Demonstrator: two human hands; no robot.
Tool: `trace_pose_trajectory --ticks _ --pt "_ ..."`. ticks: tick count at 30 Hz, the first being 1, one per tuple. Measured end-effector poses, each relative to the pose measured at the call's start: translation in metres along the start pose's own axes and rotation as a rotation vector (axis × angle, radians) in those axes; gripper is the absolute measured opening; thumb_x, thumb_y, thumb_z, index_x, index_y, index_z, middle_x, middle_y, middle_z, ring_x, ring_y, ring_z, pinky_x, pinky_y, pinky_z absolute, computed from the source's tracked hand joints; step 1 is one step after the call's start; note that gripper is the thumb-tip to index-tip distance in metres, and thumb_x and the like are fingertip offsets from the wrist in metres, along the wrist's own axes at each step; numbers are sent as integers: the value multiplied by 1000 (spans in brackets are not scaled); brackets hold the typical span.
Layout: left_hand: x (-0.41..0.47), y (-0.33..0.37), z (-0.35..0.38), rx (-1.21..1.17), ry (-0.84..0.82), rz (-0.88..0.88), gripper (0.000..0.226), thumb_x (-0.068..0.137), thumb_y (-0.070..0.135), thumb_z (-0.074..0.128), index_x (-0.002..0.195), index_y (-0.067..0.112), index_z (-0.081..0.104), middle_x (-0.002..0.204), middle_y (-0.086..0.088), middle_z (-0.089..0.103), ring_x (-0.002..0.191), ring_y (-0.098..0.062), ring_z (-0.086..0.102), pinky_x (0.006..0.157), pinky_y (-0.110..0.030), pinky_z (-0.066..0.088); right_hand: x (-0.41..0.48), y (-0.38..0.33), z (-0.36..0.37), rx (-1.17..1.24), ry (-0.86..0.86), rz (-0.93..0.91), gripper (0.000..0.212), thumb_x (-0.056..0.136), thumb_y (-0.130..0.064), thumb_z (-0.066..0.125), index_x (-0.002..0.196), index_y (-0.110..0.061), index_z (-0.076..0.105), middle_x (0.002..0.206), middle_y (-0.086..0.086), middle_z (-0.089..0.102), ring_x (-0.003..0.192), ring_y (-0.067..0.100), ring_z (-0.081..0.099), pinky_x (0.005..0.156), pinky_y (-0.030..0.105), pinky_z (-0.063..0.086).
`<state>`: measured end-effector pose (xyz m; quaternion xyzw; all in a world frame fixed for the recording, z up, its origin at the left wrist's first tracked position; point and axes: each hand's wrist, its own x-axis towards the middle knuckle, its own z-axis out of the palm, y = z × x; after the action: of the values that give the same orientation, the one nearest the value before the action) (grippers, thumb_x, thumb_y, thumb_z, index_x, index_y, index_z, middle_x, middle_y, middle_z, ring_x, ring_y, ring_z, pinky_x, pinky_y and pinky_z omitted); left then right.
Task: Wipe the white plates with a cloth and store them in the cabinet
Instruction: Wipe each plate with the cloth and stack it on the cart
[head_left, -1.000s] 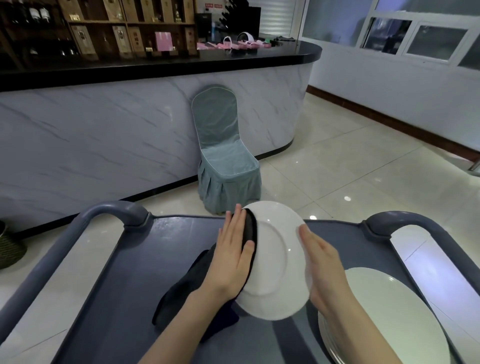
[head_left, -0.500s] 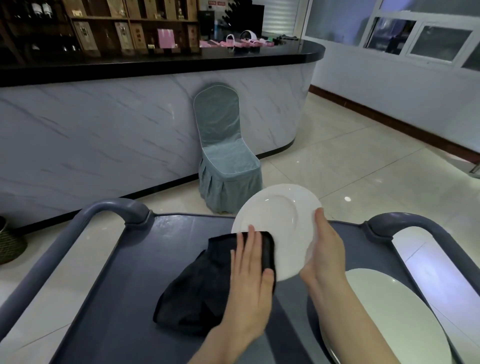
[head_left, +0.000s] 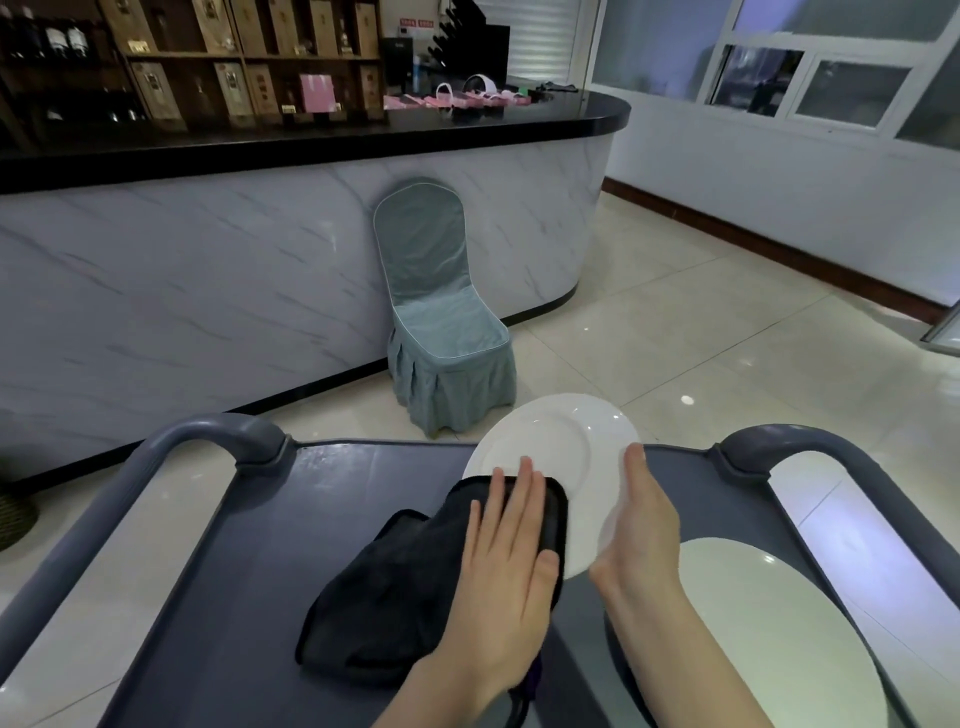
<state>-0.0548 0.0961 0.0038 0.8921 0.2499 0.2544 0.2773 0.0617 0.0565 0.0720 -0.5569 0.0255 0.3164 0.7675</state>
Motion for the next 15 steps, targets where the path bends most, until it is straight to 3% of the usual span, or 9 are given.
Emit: trace_pose_trajectory --ticks 4,9,12,15 --pt "28 18 0 -5 -74 73 61 102 25 18 150 36 -18 159 20 -22 146 -3 -21 121 -34 -7 -14 12 -4 -93 -55 -84 31 98 -38 58 89 -17 80 94 0 78 89 13 74 76 31 53" --pt "70 28 -1 -122 -172 26 54 106 23 20 154 28 -3 160 21 -16 144 3 -22 121 -33 -9 -25 18 -14 -82 -38 -110 27 100 -30 55 107 -14 76 100 2 78 97 12 73 83 30 54" --pt "89 25 0 -217 -223 -44 50 108 23 21 155 26 3 159 20 -11 146 0 -18 123 -38 -6 -25 14 -24 -75 -33 -123 24 98 -28 59 92 -14 77 83 1 78 75 8 73 59 18 54" --pt "90 15 1 -240 -166 -112 49 108 25 21 154 25 3 159 18 -9 148 -3 -11 123 -39 1 -23 2 -32 -109 -8 -145 35 96 -30 63 67 -10 68 58 -3 63 48 11 56 45 18 45"
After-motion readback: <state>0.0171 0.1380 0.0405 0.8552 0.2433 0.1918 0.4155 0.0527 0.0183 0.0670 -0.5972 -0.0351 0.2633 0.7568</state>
